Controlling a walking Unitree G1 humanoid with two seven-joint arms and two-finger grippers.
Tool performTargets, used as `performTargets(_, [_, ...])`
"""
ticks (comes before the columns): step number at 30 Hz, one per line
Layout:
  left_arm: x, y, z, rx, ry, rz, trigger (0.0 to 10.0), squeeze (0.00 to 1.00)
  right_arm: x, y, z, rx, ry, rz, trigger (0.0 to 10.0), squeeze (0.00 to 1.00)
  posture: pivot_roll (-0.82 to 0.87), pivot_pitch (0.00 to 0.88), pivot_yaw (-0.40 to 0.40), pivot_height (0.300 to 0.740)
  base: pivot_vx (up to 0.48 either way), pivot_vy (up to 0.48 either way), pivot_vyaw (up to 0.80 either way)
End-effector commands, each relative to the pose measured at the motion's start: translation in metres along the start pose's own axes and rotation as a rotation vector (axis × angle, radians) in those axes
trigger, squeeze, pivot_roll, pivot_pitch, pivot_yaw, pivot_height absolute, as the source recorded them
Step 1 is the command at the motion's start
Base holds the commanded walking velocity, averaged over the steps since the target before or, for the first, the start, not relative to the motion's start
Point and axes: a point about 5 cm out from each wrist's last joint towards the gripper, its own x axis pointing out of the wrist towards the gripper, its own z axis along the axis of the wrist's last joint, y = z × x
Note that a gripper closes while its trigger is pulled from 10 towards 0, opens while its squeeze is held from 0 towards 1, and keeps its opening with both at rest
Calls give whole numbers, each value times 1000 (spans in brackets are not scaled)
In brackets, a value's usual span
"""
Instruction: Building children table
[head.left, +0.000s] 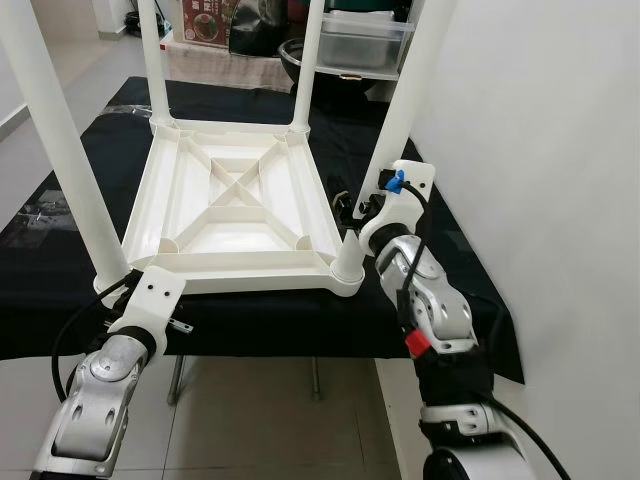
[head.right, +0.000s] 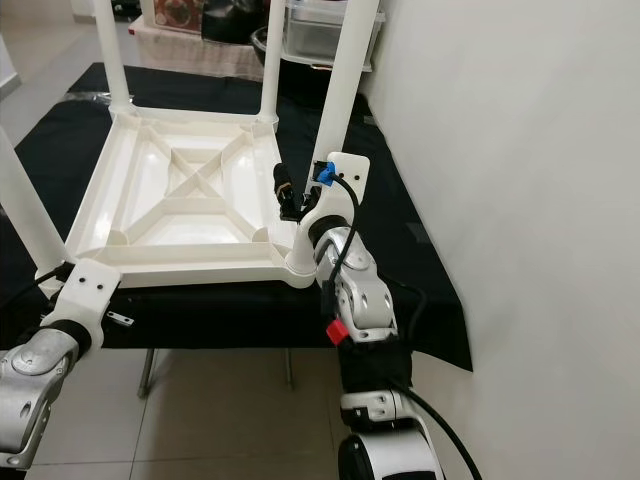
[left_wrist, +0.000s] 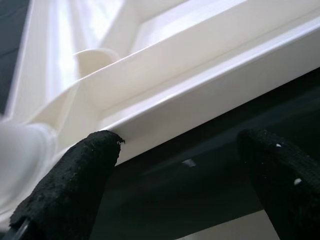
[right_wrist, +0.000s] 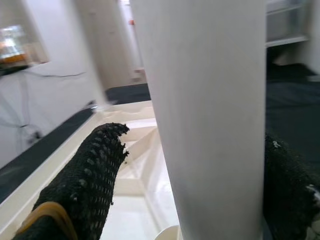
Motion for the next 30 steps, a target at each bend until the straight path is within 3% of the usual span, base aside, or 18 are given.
performTargets(1, [-1,-14,3,8,-22,-50,10000,0,-7,8,-5,5,38,111,10000,0,83,30,-131,740,0,0,0])
performTargets(6, [-4,-31,5,7,-48,-98,10000,0,-21,-2,-19,-41,120,138,10000,0,74,31,-126,740,0,0,0])
performTargets(7, [-5,-42,5,-6,-58,-119,10000,0,-29,-10,-28,-70,154,128,10000,0,73,31,-125,740,0,0,0])
performTargets(11, [-7,-52,7,-16,-72,-142,10000,0,-38,-15,-36,-83,182,124,10000,0,76,34,-125,740,0,0,0])
performTargets(20, [-13,-62,12,-38,-104,-179,10000,0,-60,-21,-49,-86,278,239,10000,0,81,37,-125,740,0,0,0])
performTargets(22, [-19,-68,15,-49,-126,-209,10000,0,-77,-39,-60,-174,396,309,10000,0,80,42,-123,740,0,0,0])
performTargets(24, [-19,-68,15,-49,-126,-209,10000,0,-77,-39,-60,-174,396,309,10000,0,80,42,-123,740,0,0,0])
performTargets(25, [-21,-71,16,-55,-132,-218,10000,0,-81,-51,-62,-214,432,292,10000,0,79,43,-121,740,0,0,0])
performTargets(27, [-21,-71,16,-55,-132,-218,10000,0,-81,-51,-62,-214,432,292,10000,0,79,43,-121,740,0,0,0])
performTargets(28, [-22,-76,18,-59,-143,-247,10000,0,-79,-66,-62,-260,434,212,10000,0,80,44,-122,740,0,0,0])
performTargets(29, [-22,-76,18,-59,-143,-247,10000,0,-79,-66,-62,-260,434,212,10000,0,80,44,-122,740,0,0,0])
performTargets(30, [-25,-87,23,-78,-199,-301,10000,0,-69,-87,-58,-342,383,-60,10000,0,82,44,-116,740,0,0,0])
